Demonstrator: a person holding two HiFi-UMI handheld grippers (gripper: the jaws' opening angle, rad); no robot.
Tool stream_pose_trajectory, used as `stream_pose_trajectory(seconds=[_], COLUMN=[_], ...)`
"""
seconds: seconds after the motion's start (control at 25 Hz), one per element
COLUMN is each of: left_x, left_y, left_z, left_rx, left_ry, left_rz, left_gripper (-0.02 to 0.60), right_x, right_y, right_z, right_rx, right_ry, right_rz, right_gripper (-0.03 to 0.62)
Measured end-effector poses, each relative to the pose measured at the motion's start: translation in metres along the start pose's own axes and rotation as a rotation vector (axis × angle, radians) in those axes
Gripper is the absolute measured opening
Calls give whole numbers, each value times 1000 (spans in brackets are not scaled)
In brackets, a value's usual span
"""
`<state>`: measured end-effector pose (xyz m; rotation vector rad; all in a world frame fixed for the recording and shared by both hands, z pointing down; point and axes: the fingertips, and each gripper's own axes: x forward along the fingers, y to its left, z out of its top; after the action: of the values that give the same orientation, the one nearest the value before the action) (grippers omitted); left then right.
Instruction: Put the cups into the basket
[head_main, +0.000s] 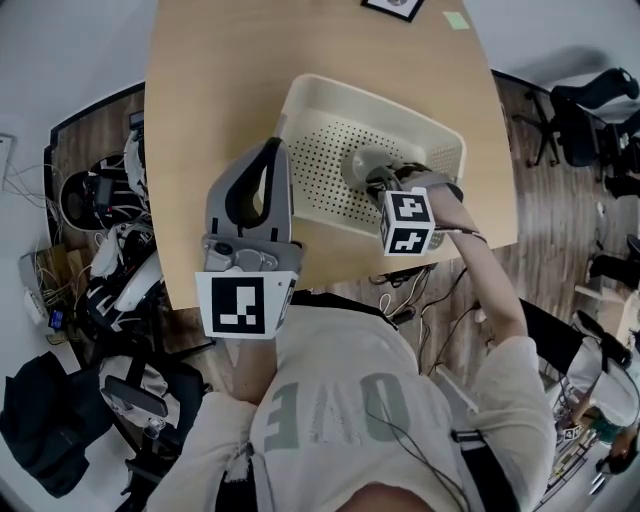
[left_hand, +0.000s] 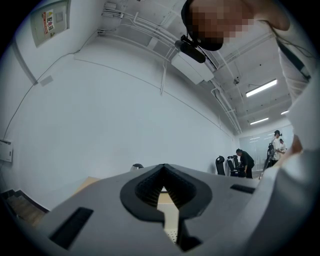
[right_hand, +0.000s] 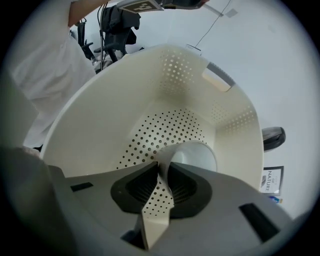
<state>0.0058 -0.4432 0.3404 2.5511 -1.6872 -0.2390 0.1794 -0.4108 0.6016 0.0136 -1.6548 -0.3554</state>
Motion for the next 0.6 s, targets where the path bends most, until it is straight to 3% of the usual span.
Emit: stream_pose_trajectory(seconds=[0.24,0.4,0.6], left_x=[2,5,6], left_y=[-6,-12,-22], left_z=[6,12,31], left_rx=[2,15,41], left_ry=[-12,-27,-60], left_rz=[-23,-47,-78], left_gripper=[8,8,8], right_x=[-10,-33,-103], right_y=[-8,-20,-56], right_z=[0,4,25], right_rx=[59,91,258], right_ry=[-28,-62,-258], right_rz=[-41,-93,-257], right_gripper=[116,124,124])
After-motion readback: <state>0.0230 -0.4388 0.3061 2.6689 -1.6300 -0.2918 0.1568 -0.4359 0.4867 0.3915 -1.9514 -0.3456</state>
